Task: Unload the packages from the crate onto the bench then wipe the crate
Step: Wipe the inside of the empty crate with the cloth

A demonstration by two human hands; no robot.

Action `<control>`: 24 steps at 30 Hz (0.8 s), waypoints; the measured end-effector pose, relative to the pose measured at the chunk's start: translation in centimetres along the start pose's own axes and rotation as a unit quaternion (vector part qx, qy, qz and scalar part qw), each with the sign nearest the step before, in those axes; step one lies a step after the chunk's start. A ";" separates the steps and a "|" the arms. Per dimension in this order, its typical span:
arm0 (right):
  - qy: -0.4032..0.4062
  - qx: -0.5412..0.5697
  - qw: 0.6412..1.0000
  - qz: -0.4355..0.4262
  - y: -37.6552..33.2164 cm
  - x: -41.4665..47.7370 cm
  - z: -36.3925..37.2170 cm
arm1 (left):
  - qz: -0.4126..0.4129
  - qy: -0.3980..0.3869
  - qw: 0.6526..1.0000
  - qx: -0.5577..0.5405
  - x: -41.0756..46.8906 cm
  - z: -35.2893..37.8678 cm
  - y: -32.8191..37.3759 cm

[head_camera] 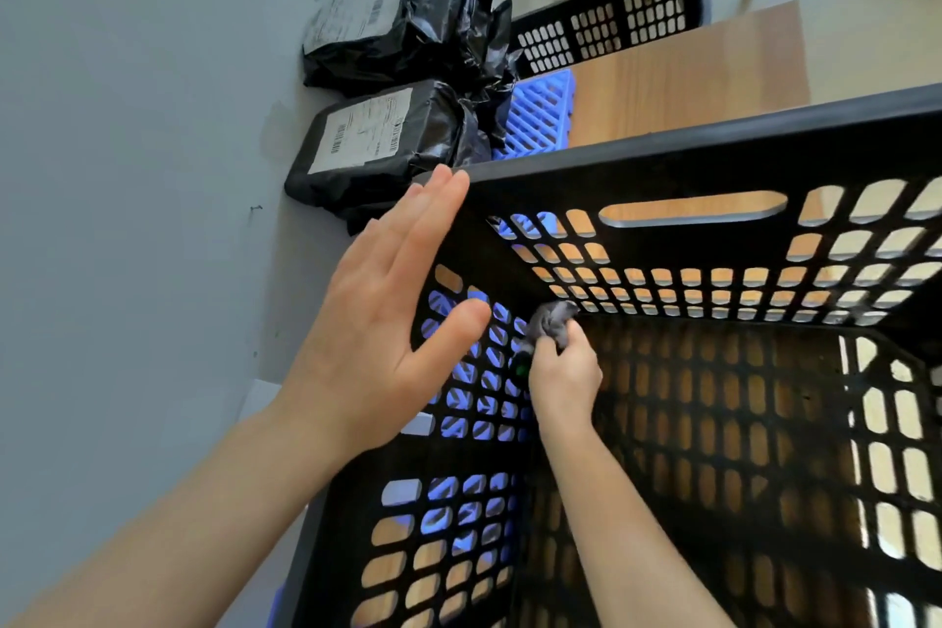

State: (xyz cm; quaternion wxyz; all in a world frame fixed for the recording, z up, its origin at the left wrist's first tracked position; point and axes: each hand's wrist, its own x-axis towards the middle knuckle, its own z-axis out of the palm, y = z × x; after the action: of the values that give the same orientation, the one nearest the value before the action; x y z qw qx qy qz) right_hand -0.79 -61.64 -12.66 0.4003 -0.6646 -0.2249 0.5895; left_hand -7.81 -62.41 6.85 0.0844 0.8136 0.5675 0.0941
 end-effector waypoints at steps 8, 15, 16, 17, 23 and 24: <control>-0.031 0.139 0.961 -0.237 -6.4 -8.2 1.1 | -0.001 0.023 1.000 -0.009 0.1 0.0 0.0; 0.028 0.041 0.946 -0.320 -2.2 -5.0 1.7 | -0.006 0.027 1.000 -0.002 0.0 0.1 -0.3; 0.029 0.024 0.964 -0.262 -1.4 -4.4 1.6 | -0.008 0.026 1.000 0.000 0.0 0.1 -0.3; 0.026 0.008 0.980 -0.195 -0.7 -3.7 1.3 | -0.011 0.025 1.000 0.000 0.0 0.0 -0.2; 0.009 0.059 0.997 0.056 -1.3 0.0 -0.2 | -0.019 0.020 1.000 0.003 0.1 0.0 -0.1; 0.007 0.079 0.996 0.051 -2.2 -0.7 -0.3 | -0.017 0.020 1.000 0.006 0.1 0.0 -0.1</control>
State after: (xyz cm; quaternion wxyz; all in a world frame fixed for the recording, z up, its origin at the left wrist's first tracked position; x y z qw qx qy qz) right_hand -0.28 -60.96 -10.48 0.4227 -0.6456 -0.1406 0.6203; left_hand -7.85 -62.26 6.87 0.0698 0.8024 0.5833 0.1055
